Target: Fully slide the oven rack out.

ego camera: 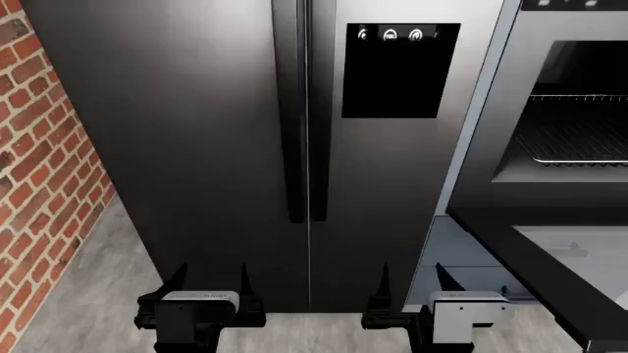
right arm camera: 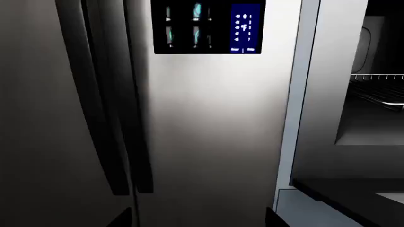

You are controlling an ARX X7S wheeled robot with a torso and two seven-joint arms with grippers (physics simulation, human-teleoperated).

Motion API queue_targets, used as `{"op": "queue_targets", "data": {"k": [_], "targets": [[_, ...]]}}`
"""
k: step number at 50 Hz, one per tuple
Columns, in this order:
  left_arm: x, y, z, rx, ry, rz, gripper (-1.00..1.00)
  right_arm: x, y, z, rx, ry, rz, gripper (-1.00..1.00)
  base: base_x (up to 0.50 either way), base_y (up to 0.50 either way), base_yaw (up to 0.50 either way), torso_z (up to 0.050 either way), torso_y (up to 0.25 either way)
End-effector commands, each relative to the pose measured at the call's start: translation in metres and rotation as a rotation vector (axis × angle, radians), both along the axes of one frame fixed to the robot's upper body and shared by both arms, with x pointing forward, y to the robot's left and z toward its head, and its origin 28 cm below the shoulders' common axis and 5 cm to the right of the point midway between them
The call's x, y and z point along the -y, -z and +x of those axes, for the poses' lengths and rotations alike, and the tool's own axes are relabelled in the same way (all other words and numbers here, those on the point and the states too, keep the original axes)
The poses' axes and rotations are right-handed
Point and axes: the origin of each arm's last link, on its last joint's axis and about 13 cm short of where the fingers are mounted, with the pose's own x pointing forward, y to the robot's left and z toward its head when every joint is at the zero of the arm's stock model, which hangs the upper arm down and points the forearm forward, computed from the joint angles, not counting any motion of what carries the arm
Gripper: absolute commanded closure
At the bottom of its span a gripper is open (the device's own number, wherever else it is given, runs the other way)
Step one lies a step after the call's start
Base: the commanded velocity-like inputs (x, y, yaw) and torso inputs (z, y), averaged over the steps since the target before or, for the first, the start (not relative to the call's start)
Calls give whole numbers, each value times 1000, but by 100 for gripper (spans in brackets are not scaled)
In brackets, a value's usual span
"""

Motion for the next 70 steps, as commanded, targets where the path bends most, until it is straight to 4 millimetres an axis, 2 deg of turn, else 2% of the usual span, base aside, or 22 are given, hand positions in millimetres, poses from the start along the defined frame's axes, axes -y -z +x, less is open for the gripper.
{"op": "queue_targets", "data": {"k": [1,13,23,31,44,48,55,64,70], "targets": [[0,0,0,-5,1,-2,-100,-1,0,0,-1,-3,-10,-100,0,0,0,0,0],[0,6,0,-62,-62,97,-100,1,-14,1,31,22,-56,-100,0,0,0,2,0],[-2,-4,-4,-52,-78,39,-100,4,-25,-1,47,38,-63,-100,0,0,0,50,0],[-1,-3,-4,-61,-95,90,-100,6,-33,-1,62,36,-54,-100,0,0,0,50,0],[2,-4,-5,-57,-67,97,-100,7,-31,0,57,32,-42,-100,0,0,0,50,0],[3,-8,-5,-62,-62,94,-100,8,-35,-1,52,31,-46,-100,0,0,0,50,0],[1,-49,-1,-75,-31,57,-100,13,-77,-4,66,9,-49,-100,0,0,0,50,0],[-3,-125,8,-20,7,6,-100,21,-153,-9,113,-17,-87,-100,0,0,0,6,0],[-4,-166,10,44,-1,46,-100,25,-186,-8,168,-28,-120,-100,0,0,0,0,0]]}}
